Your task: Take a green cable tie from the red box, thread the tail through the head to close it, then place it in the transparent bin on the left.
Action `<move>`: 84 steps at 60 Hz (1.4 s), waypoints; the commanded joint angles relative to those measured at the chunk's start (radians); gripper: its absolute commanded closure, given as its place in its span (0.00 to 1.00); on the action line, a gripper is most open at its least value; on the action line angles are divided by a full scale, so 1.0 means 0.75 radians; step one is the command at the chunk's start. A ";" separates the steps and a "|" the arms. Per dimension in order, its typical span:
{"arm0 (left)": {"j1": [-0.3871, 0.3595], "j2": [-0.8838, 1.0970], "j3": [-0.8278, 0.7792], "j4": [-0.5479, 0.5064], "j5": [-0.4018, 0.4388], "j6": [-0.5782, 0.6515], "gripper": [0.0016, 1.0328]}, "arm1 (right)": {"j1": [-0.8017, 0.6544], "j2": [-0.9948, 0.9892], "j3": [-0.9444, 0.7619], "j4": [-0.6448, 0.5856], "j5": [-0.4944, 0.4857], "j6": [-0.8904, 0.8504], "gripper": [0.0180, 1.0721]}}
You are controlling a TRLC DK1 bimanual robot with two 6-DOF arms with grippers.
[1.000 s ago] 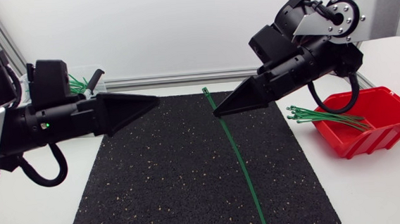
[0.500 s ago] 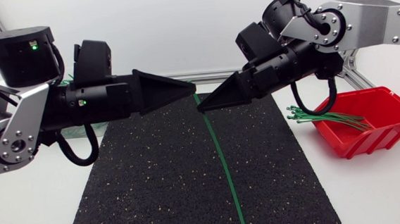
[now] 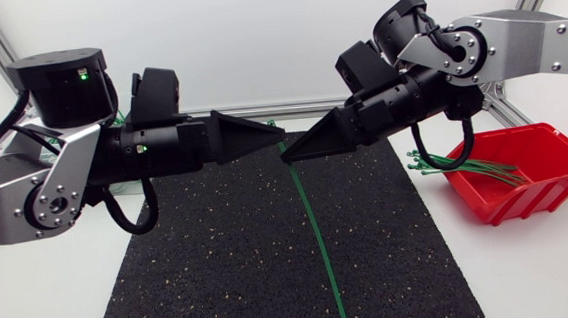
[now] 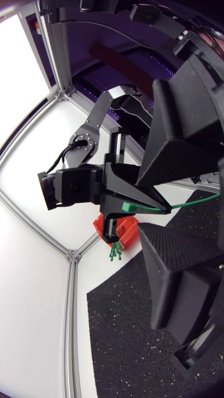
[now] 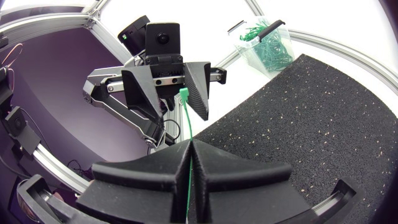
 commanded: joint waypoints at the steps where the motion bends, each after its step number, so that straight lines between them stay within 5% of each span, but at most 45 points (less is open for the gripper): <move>1: -0.009 0.013 0.026 0.028 0.019 -0.032 0.78 | -0.008 -0.012 -0.034 0.025 -0.009 0.044 0.95; 10: -0.009 0.005 0.012 0.028 0.015 -0.034 0.90 | -0.012 -0.022 -0.041 0.041 -0.009 0.054 0.95; 24: -0.017 -0.005 0.006 0.026 0.009 -0.045 0.94 | -0.012 -0.044 -0.065 0.098 -0.007 0.101 0.95; 74: -0.029 -0.028 0.016 -0.015 -0.022 -0.061 0.96 | 0.088 -0.061 -0.114 0.172 0.103 0.128 0.93; 78: -0.009 -0.028 0.034 -0.056 -0.022 -0.061 0.96 | 0.064 -0.085 -0.139 0.215 0.122 0.122 0.72; 84: 0.028 -0.032 0.065 -0.116 -0.016 -0.059 0.96 | 0.049 -0.122 -0.198 0.283 0.185 0.034 0.26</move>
